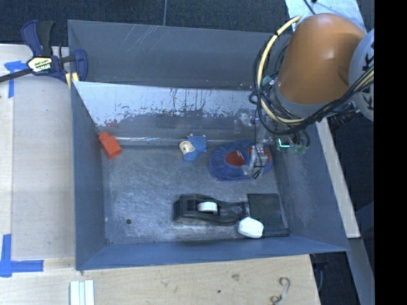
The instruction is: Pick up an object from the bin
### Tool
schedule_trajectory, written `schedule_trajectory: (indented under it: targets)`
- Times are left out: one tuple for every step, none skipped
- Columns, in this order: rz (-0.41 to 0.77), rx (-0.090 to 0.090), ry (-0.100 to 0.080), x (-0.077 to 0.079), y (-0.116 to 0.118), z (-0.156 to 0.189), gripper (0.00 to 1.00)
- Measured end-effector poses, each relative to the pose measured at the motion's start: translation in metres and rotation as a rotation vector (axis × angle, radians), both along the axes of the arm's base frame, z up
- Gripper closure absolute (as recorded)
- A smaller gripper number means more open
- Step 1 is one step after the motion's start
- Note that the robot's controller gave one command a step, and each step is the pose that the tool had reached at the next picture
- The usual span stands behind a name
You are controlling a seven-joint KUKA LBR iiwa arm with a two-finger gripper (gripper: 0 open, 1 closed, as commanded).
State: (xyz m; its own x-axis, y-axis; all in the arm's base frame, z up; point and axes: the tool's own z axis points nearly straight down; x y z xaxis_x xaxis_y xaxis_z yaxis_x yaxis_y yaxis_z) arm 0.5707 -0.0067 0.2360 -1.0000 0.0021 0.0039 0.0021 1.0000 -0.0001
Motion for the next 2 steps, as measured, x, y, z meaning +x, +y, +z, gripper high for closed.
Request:
schedule_trajectory:
  targets:
    - [0.243, 0.001, -0.002, 0.0426, -0.0570, -0.1487, 0.00]
    - [0.242, 0.000, -0.013, 0.0461, -0.0561, -0.1426, 1.00]
